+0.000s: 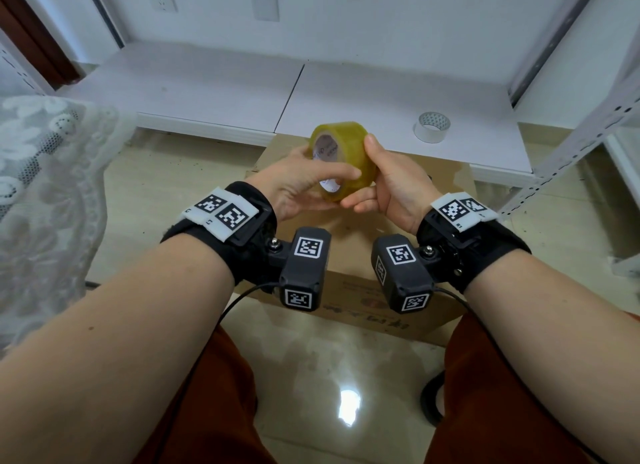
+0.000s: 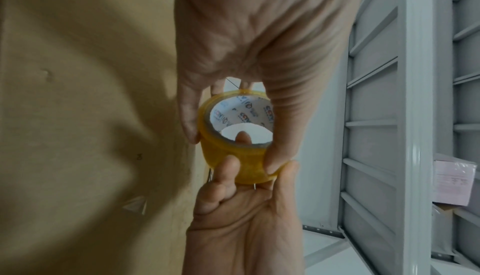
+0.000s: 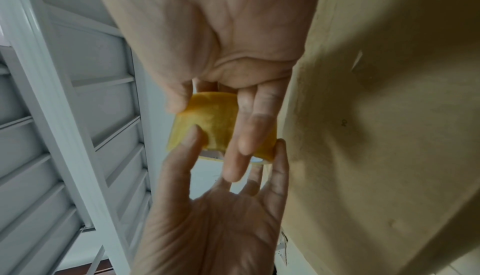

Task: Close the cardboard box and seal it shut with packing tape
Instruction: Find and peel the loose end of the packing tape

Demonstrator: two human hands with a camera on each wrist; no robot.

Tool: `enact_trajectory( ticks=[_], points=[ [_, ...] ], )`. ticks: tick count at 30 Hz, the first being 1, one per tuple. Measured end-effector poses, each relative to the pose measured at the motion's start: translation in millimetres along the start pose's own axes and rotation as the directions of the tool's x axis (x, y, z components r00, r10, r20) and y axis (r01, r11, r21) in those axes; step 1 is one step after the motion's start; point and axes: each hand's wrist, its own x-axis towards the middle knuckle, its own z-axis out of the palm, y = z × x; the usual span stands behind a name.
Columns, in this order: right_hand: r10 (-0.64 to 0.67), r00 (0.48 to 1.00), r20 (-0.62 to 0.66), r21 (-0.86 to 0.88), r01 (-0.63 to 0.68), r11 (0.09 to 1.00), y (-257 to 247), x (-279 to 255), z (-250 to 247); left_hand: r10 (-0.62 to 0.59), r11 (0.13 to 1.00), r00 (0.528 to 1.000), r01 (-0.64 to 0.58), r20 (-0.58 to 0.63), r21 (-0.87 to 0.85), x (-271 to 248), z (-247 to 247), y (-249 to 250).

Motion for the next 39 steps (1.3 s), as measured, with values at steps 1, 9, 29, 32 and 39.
enact_trajectory(
  ticks=[1, 9, 29, 32, 39],
  points=[
    [-0.004, 1.0, 0.014, 0.018, 0.003, 1.0, -1, -1, 0, -0.007, 1.0, 1.0, 0.007, -0.007, -0.015, -1, 1, 0],
    [0.001, 0.995, 0.101, 0.026, -0.004, 1.0, -1, -3, 3, -0.101, 0.973, 0.995, 0.097, -0.009, -0.211, -6, 0, 5],
    [-0.008, 1.0, -0.009, -0.04, 0.008, 0.999, 2, -3, 5, -0.043, 0.997, 0.996, 0.039, -0.072, -0.062, -5, 2, 6],
    [-0.014, 1.0, 0.001, 0.05, 0.014, 0.999, 1, -2, 4, -0.077, 0.988, 0.994, 0.067, -0.072, -0.139, -4, 2, 6],
    [-0.023, 0.991, -0.133, 0.047, 0.029, 0.998, 0, 4, -5, -0.126, 0.93, 0.992, 0.116, -0.006, -0.348, -3, 3, 7]
  ],
)
